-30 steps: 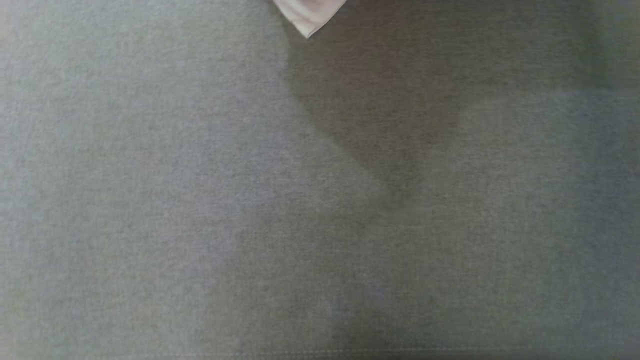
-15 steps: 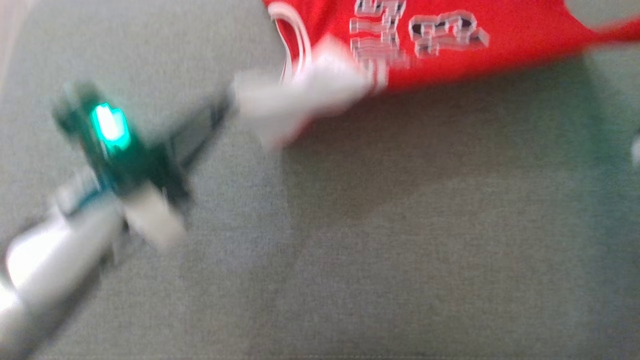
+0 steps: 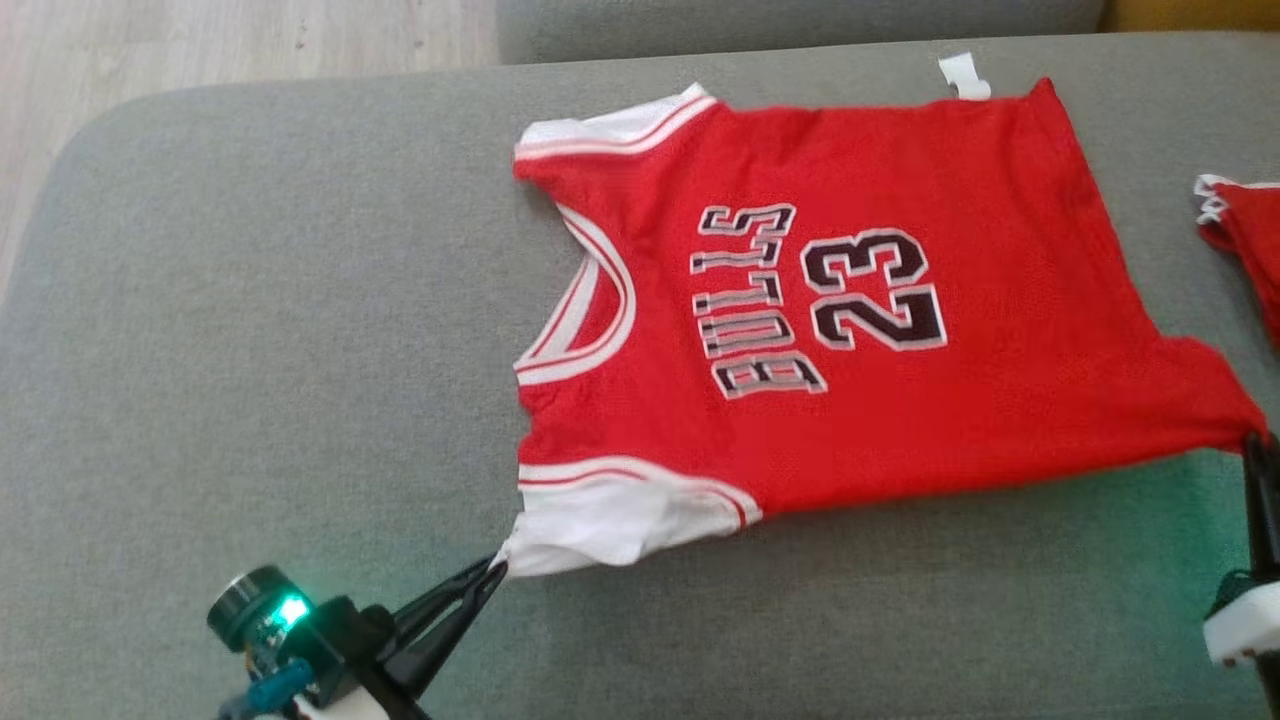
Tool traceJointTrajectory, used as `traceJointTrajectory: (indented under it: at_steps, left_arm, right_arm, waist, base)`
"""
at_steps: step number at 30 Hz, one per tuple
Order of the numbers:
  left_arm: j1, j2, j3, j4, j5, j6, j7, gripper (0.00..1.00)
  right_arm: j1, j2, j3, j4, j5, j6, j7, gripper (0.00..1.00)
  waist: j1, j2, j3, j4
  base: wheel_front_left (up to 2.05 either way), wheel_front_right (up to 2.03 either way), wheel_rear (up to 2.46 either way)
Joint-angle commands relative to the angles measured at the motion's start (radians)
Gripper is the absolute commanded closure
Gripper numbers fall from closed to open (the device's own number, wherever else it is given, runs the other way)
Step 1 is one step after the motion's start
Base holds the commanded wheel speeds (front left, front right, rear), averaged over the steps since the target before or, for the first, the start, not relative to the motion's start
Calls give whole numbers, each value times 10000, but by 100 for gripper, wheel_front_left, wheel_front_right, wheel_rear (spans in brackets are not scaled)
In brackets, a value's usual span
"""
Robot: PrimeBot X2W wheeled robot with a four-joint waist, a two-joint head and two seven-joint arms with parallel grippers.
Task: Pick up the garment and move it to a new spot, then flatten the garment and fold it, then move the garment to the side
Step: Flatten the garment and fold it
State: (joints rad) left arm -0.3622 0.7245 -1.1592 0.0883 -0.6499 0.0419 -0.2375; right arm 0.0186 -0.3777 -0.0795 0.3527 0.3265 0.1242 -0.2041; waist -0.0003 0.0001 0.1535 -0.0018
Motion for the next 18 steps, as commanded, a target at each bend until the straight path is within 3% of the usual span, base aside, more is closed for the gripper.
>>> traceJointTrajectory:
  at_steps: [1,8,18]
  left_arm:
    - [-349,489,484,-244,-70,84,-38,100]
    - [-1567,341,1104,-221,62,35,-54,100]
    - [-4793,-697,1443,1628,769,-1067,248,100]
  right_arm:
    - [-71,-248,-52,-486,-100,65,64,100]
    - [-503,61,-314,-1034,-386,65,864,100]
    - [-2864,-138,123,-7,-407,65,1351,100]
  waist:
    - [3,-1,28,-14]
    - [3,-1,507,13]
    - [3,-1,1630,1]
  base:
    - [0,0,0]
    - [0,0,0]
    - [0,0,0]
